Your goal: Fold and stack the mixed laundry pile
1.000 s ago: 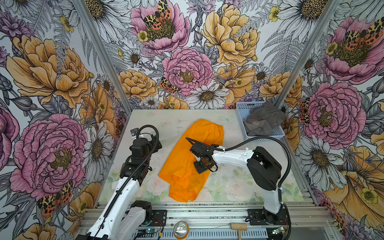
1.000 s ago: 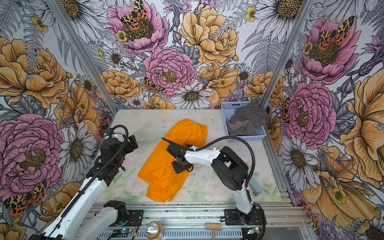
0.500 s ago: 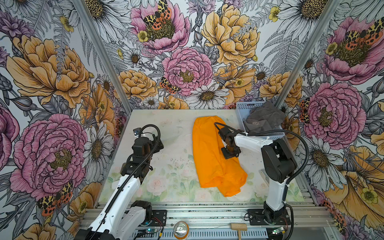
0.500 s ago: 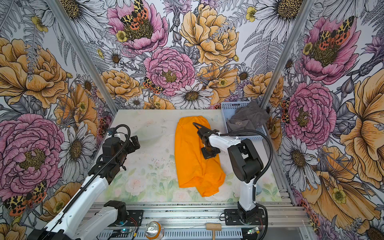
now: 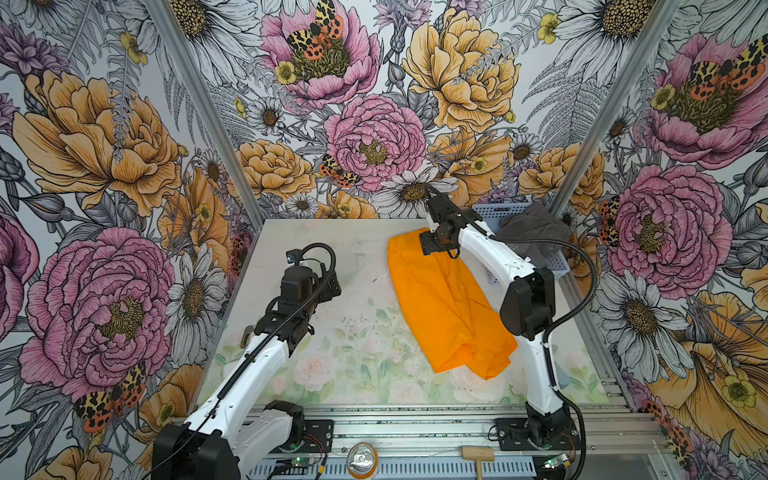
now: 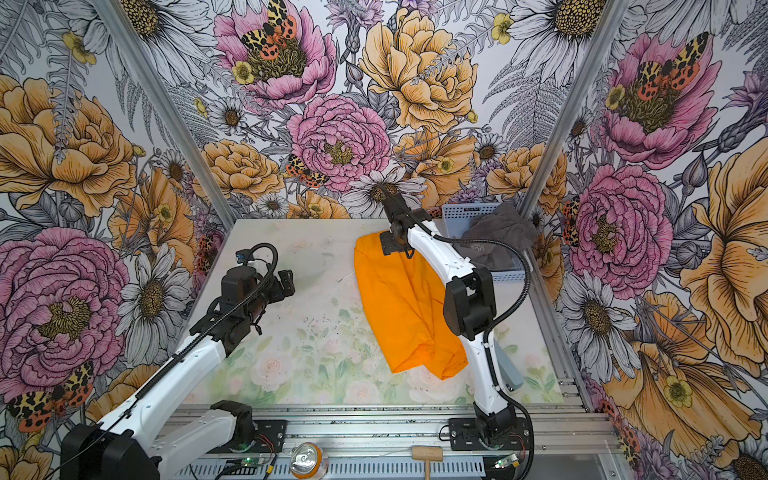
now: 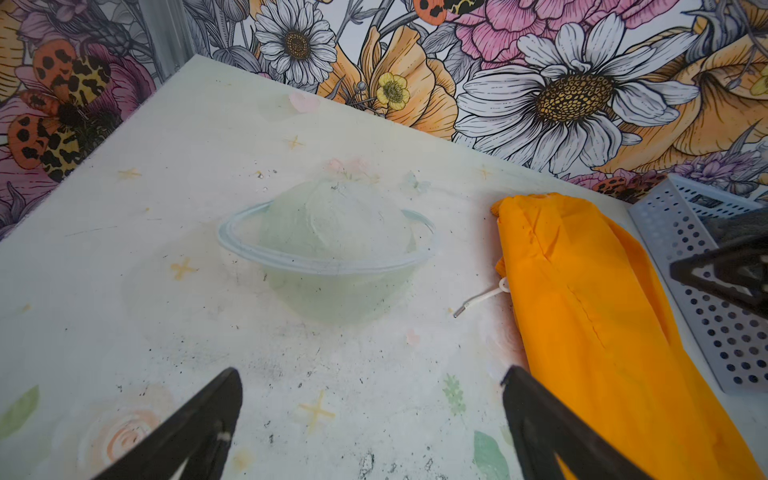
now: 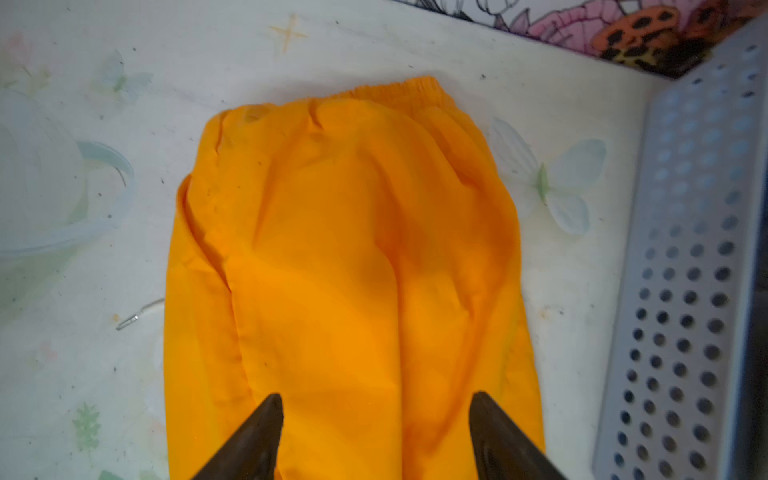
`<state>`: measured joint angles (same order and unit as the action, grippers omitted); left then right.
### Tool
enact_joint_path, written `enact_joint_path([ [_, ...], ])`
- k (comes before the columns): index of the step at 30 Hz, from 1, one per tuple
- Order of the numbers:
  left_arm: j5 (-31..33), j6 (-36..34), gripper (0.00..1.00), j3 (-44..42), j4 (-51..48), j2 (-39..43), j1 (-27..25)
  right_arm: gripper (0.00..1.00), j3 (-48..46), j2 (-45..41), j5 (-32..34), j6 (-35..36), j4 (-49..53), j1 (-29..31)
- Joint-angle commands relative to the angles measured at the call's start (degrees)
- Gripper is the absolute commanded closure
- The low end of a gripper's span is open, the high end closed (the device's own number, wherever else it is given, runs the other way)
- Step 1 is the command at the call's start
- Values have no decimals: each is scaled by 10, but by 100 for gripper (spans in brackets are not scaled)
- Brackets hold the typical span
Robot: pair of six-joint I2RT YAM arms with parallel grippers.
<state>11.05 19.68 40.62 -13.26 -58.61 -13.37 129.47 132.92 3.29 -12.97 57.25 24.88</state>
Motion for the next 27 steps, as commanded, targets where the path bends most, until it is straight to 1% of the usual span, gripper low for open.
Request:
enact_joint_path([
  [1,-7,11,1,-3,10,6,-6,26,75,90,-59,-3,13,0],
  [4,-4,13,1,-8,4,14,-7,25,131,145,-94,-3,14,0],
  [5,-2,14,1,-9,2,18,-7,27,141,159,-121,-2,13,1],
  [8,1,13,1,-12,-5,26,-6,41,145,170,-186,26,12,16],
  [11,5,13,1,-13,-12,34,-5,61,110,148,-212,78,12,54],
  [13,5,14,1,-15,-13,39,-4,72,81,130,-241,106,12,77],
  [16,6,17,1,-18,-16,44,-1,82,21,94,-268,148,12,111],
  [18,6,19,1,-20,-22,49,1,85,-30,62,-278,177,12,132],
  [20,6,18,1,-21,-31,55,3,87,-94,20,-278,205,13,148],
  [22,6,17,1,-24,-39,60,4,87,-152,-22,-267,214,12,152],
  [23,2,17,1,-26,-42,62,5,83,-177,-45,-250,210,8,151],
  [24,-5,17,1,-30,-44,63,4,76,-198,-66,-229,204,2,150],
  [26,-30,30,1,-43,-46,61,4,58,-242,-118,-178,184,-25,146],
  [27,-44,39,1,-50,-46,59,3,53,-254,-138,-171,174,-31,141],
])
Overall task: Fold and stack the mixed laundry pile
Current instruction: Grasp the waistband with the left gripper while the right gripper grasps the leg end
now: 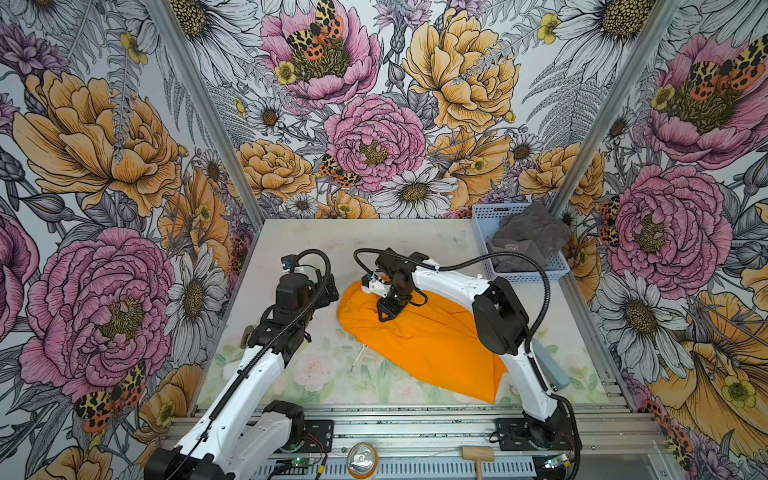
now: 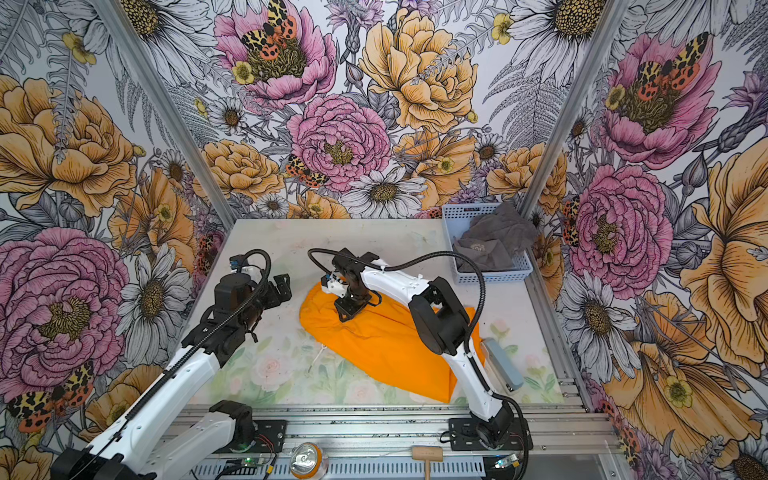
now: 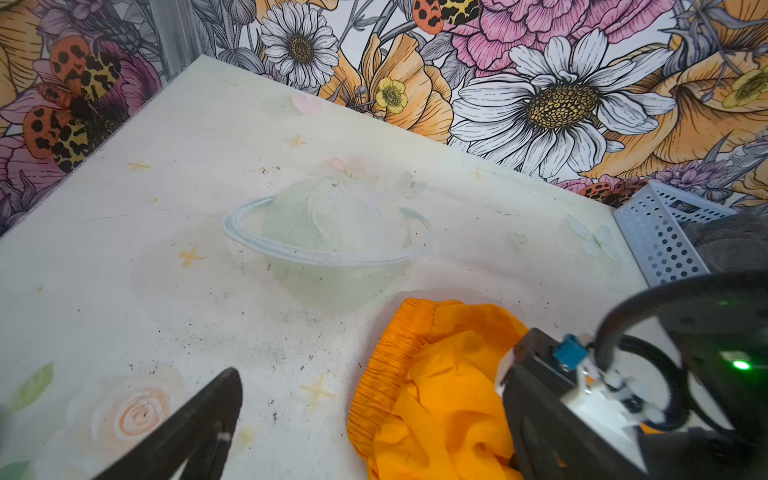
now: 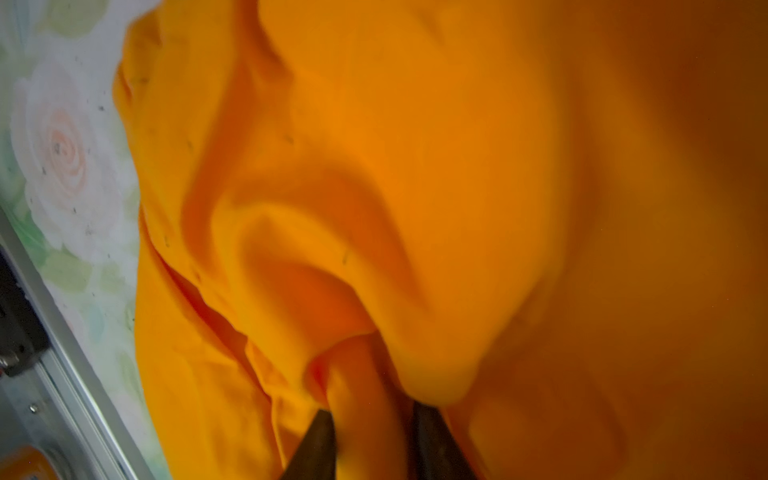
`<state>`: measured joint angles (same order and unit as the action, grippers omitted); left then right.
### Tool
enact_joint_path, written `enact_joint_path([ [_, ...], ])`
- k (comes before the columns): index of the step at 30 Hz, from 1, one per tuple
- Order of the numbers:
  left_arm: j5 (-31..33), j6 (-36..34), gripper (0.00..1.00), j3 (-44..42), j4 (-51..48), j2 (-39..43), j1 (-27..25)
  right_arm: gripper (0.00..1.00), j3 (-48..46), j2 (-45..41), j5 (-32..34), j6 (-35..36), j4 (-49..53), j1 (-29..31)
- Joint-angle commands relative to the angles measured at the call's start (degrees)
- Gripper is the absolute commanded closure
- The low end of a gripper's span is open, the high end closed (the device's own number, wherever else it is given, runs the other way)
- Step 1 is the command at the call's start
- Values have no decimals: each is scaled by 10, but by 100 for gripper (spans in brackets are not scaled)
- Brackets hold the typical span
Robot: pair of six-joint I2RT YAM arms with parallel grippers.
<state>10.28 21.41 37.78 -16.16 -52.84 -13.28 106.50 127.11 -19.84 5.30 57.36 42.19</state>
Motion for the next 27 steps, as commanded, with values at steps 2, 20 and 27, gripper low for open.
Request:
enact_joint_path([
  [2,-63,49,5,-43,-20,-4,-9,46,-45,-119,56,-28,-41,-45],
  [20,-200,42,43,-12,12,-233,-22,43,-351,-372,63,-178,-123,-122],
  [27,-185,47,89,9,6,-254,-24,42,-524,-519,101,-344,-120,-182],
])
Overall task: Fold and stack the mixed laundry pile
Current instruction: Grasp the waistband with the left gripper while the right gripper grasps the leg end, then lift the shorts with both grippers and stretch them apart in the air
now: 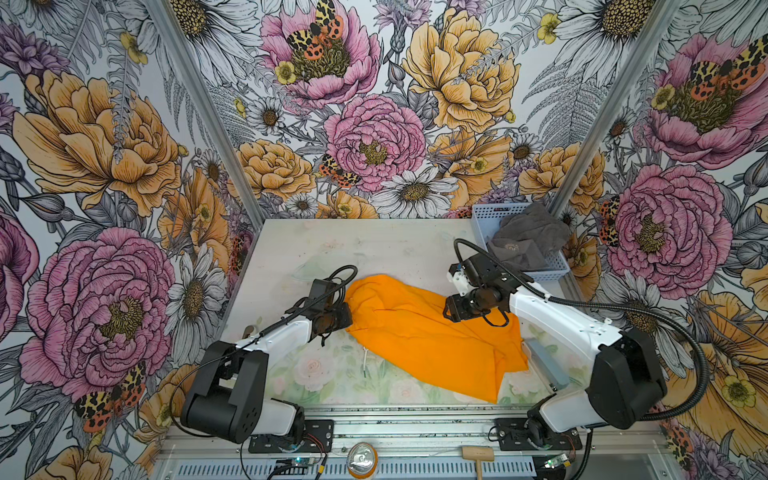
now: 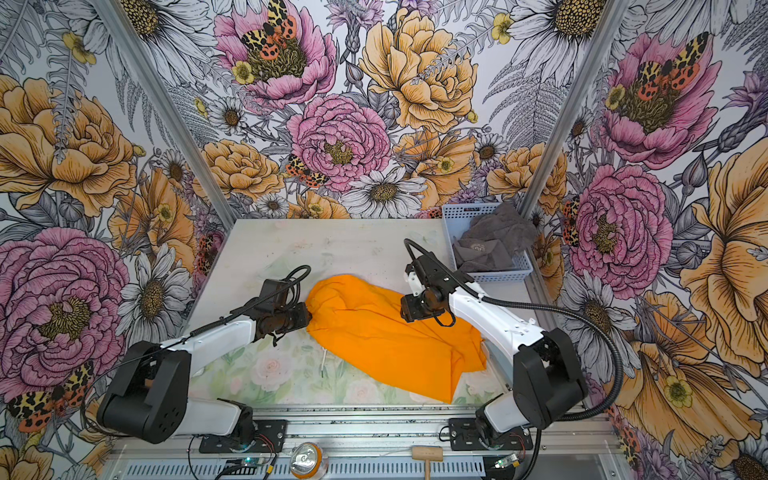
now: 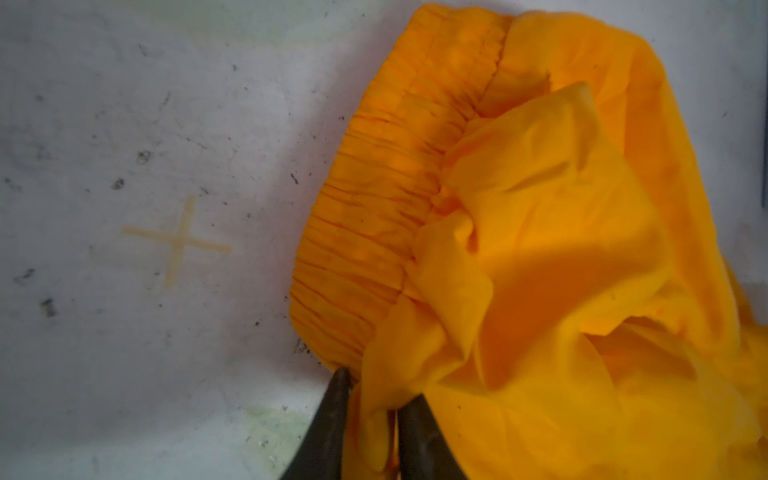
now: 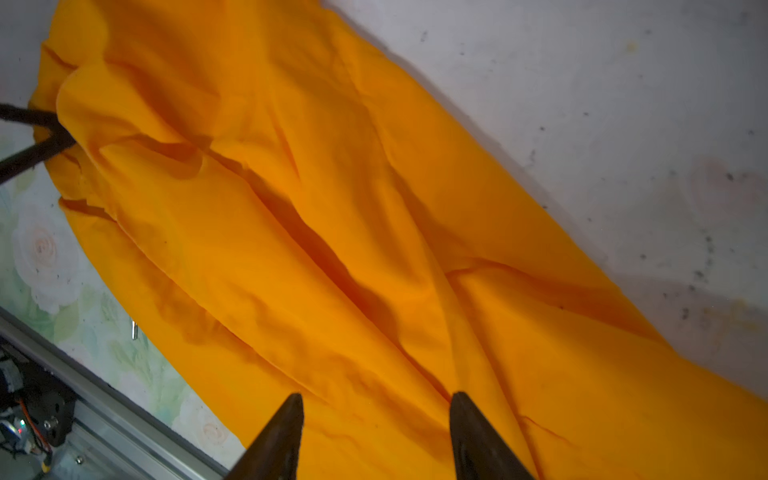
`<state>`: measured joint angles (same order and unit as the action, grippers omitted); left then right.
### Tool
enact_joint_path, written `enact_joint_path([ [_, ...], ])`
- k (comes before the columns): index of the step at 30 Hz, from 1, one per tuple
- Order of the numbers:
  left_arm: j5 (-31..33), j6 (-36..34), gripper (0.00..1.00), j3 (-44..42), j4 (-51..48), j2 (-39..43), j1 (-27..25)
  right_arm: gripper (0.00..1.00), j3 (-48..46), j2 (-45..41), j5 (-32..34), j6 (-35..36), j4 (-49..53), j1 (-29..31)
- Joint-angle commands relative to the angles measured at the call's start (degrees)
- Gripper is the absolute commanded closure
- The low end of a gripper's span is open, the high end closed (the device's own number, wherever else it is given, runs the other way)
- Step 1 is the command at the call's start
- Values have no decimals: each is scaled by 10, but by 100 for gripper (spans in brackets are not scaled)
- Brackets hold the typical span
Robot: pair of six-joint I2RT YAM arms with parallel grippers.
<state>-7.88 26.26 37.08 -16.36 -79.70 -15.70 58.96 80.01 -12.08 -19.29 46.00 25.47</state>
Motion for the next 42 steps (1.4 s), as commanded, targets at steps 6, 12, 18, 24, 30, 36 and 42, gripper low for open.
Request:
enact_joint_path([
  [6,16,-5,100,25,-33,74,0,40,-166,-161,78,-195,16,-39],
  [12,28,-12,100,38,-72,126,1,41,-177,-150,31,-185,7,-52],
  [18,25,-6,100,44,-75,127,-2,45,-205,-129,7,-196,-9,-49],
  [24,33,-3,100,46,-77,135,-3,66,-213,-144,-1,-213,-26,-49],
  [30,32,-6,100,60,-83,134,-3,100,-209,-171,-4,-229,-27,-50],
  [36,35,-10,100,91,-104,148,1,100,-131,-197,2,-214,-10,-57],
  [42,39,-47,100,214,-162,159,22,100,100,-162,49,-122,31,-79],
])
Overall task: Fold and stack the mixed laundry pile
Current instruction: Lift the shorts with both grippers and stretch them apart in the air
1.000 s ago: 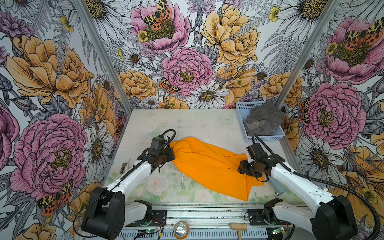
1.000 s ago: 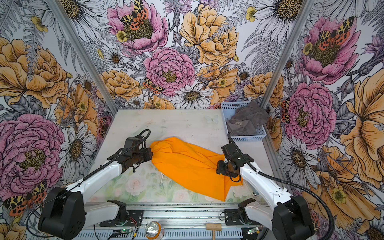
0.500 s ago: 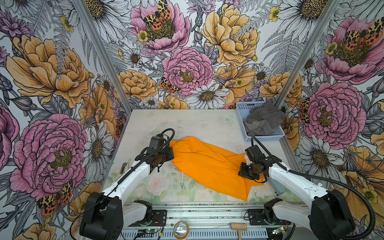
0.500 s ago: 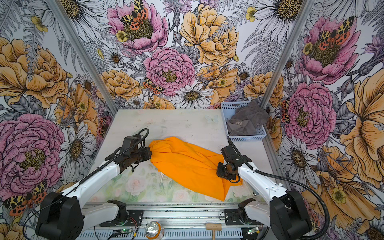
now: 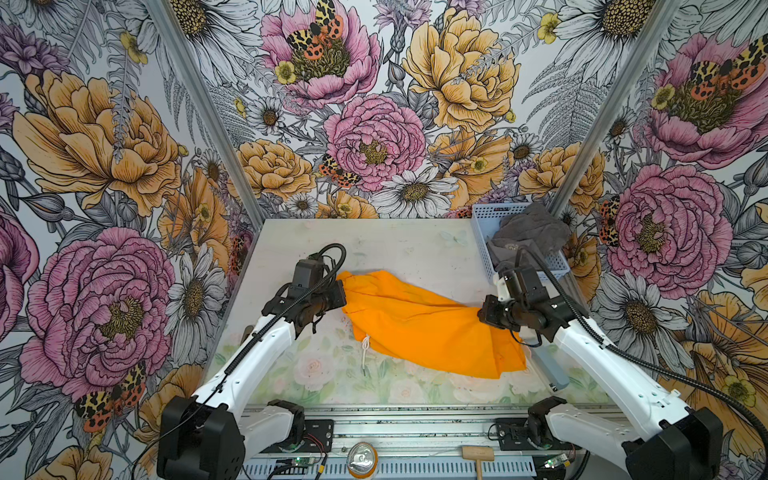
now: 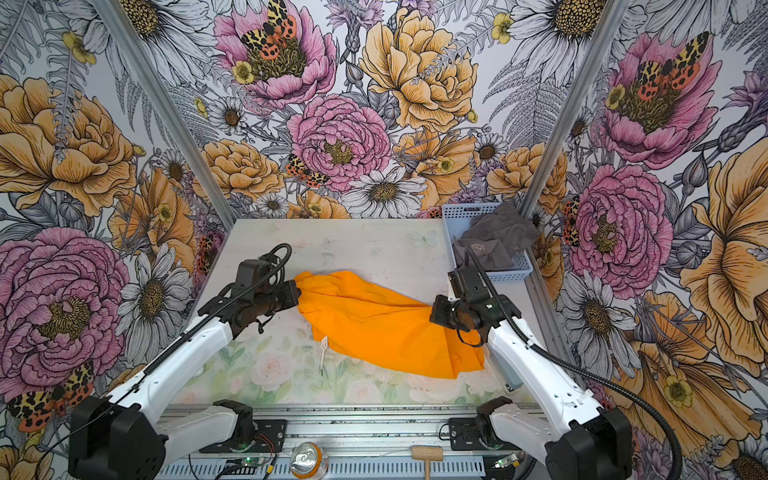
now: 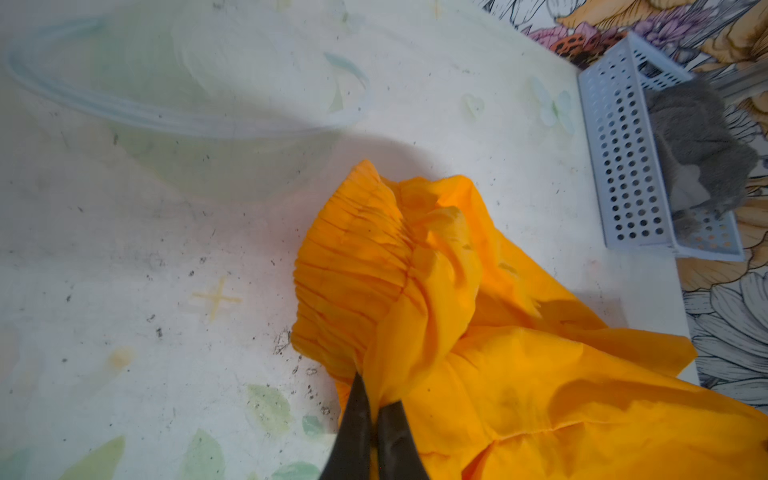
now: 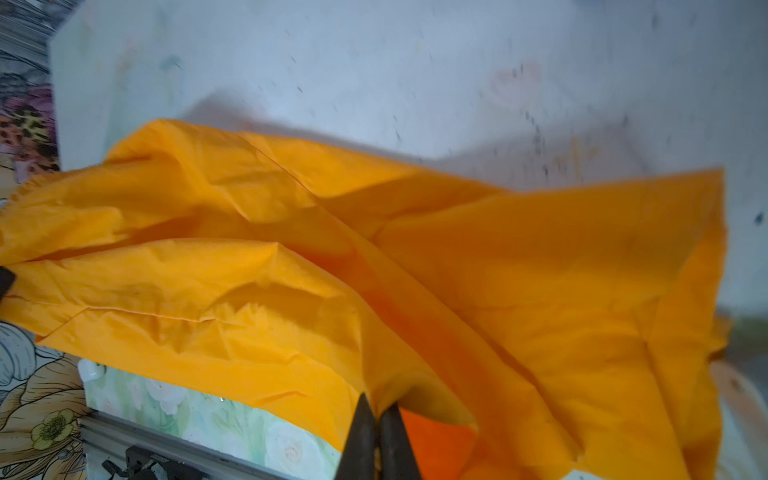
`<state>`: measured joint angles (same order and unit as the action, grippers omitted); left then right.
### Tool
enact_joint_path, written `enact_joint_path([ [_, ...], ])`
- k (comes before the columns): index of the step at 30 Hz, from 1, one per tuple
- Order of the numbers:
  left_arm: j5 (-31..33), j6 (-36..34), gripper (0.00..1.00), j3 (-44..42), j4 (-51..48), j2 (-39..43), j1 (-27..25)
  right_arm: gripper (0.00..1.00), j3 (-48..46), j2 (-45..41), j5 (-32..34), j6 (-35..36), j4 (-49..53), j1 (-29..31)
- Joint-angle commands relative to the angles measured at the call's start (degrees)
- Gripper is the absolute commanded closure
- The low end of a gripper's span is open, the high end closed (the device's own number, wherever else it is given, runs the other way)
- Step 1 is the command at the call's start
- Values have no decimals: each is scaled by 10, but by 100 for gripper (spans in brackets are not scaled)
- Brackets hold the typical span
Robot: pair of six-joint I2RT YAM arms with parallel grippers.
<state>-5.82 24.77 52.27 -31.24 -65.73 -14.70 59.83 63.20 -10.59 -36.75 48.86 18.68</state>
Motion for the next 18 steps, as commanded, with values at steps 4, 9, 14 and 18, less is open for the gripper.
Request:
enact_joint_path([
  [4,22,-63,100,169,-50,5,19,100,252,42,59,100,9,-31],
  [9,34,-103,100,308,-82,-16,21,100,448,99,67,157,9,-40],
  [14,47,-122,100,400,-87,-23,22,100,600,143,57,187,8,-42],
  [18,59,-129,100,438,-87,-7,21,100,680,158,34,193,8,-42],
])
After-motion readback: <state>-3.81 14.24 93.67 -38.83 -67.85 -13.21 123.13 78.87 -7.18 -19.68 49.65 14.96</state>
